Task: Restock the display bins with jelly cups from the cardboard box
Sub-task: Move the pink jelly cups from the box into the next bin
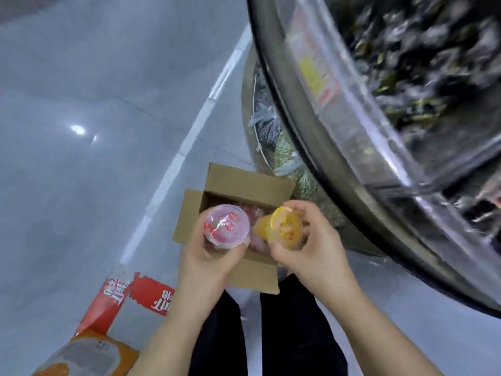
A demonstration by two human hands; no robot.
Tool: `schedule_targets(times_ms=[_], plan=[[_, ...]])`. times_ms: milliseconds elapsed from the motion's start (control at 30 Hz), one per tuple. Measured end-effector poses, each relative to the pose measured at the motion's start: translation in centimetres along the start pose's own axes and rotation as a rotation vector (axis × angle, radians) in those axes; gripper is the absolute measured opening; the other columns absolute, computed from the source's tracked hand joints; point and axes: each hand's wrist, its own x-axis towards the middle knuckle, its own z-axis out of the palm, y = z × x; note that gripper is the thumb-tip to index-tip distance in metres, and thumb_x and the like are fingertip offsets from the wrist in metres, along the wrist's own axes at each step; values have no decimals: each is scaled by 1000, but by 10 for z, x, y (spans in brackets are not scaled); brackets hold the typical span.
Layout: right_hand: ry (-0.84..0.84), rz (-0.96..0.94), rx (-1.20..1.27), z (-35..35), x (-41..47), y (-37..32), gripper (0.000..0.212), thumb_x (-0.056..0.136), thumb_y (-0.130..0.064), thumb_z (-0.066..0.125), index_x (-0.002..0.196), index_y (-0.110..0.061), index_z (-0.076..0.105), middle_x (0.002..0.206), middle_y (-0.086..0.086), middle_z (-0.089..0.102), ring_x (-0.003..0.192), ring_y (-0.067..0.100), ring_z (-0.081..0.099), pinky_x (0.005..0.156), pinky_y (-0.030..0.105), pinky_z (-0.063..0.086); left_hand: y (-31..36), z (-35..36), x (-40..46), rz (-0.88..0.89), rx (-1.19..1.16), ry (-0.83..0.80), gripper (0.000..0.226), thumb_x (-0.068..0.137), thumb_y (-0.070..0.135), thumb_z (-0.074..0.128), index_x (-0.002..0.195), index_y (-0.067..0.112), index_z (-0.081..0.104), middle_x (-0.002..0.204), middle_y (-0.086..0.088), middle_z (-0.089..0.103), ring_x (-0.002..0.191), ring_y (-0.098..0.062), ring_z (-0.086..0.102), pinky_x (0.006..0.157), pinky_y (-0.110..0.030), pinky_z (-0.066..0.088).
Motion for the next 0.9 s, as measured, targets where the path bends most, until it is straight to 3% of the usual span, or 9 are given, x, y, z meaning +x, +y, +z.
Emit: schedule_targets(times_ms=[100,167,233,300,467,533,667,767,900], plan=[[155,-158,37,-66,-55,-78,59,61,-15,76,109,-40,56,100,-20,61,98,6,57,86,15,43,93,10,-22,115,-31,-106,38,65,17,71,99,30,62,89,21,70,80,6,64,68,-4,45],[224,-246,29,-108,-90,-115,59,61,-22,69,115,-40,54,104,-24,58,100,2,53,85,8,38,151,22,-37,197,-24,-171,40,60,27,71,98,25,61,85,22,71,76,7,64,67,-5,45],[254,-263,66,-148,-119,-140,63,61,-23,64,117,-47,49,109,-25,55,102,0,53,84,7,38,201,36,-53,252,-10,-230,55,52,42,67,103,21,61,89,15,72,81,4,65,72,-8,46],[262,-271,152,-185,-144,-158,64,60,-22,64,116,-48,49,111,-20,56,100,0,57,82,11,42,243,55,-71,297,-8,-310,56,49,41,70,101,22,62,89,11,72,80,7,64,69,-4,44],[275,-461,363,-268,-179,-185,51,62,-16,62,106,-42,56,100,-14,62,88,5,61,75,15,47,321,114,-107,370,-124,-755,47,43,36,88,88,28,73,84,10,73,79,-3,67,67,-16,52],[276,-499,362,-299,-185,-190,52,65,-13,63,109,-40,57,101,-16,61,89,5,62,76,13,45,341,134,-113,429,-106,-860,40,50,26,85,87,32,72,82,10,72,76,-3,66,65,-18,52],[281,-524,269,-347,-184,-191,62,73,-9,64,122,-45,52,115,-19,58,107,1,56,90,14,41,367,174,-122,586,-15,-728,31,58,21,79,85,30,67,79,13,71,70,-1,64,62,-15,51],[393,-517,313,-364,-172,-191,62,71,-34,74,126,-47,49,124,-14,56,120,5,51,102,31,41,374,205,-127,722,-14,-569,35,60,24,83,88,31,64,86,11,71,76,-1,65,66,-13,50],[493,-518,442,-382,-158,-183,74,65,-26,82,128,-41,48,107,-13,66,105,9,63,91,33,52,375,233,-124,758,-6,-515,35,62,19,83,89,28,62,86,9,70,75,-3,64,67,-14,50]])
